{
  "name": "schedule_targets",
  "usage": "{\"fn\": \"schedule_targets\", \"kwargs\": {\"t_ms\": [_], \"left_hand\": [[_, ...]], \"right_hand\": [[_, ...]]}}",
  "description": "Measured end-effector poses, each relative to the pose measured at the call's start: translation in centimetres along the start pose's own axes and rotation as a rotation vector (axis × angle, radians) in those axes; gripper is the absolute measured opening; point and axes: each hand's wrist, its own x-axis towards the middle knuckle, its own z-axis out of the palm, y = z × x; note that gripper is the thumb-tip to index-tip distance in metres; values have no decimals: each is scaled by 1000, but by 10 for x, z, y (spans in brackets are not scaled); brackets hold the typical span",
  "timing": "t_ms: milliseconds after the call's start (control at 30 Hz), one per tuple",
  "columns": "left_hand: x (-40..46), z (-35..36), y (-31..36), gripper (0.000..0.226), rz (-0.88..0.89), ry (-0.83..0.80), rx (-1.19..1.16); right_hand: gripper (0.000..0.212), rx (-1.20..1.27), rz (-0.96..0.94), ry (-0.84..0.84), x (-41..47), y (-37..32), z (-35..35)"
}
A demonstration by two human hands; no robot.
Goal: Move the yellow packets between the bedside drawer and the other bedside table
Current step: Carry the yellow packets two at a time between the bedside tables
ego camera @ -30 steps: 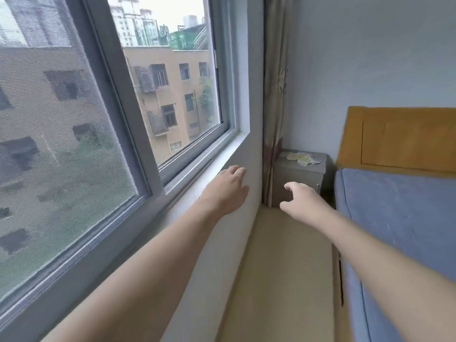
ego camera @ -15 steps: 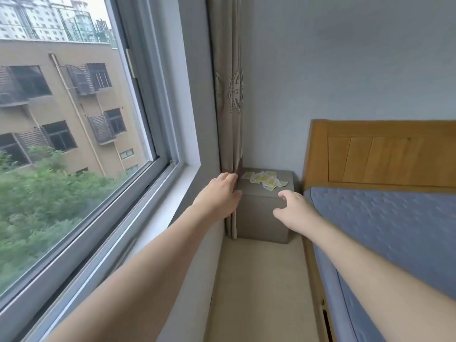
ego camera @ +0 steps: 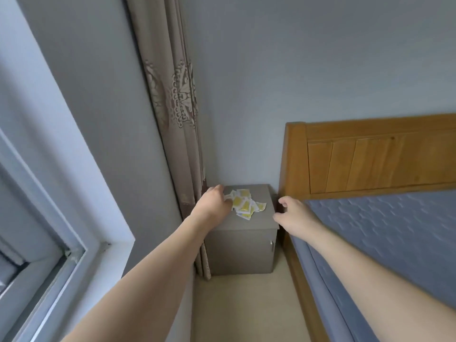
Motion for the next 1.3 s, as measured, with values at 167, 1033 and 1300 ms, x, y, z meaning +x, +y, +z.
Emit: {"fn": "schedule_targets", "kwargs": {"t_ms": [167, 1033, 1300], "left_hand": [[137, 39, -16, 46, -107, -70, -66], [637, 423, -233, 84, -524, -412, 177], [651, 440, -257, 73, -561, -407, 101]], "right_hand": [[54, 109, 93, -69, 153, 24, 23], [57, 205, 618, -226, 787, 197, 343], [75, -44, 723, -185, 825, 216, 397]]}}
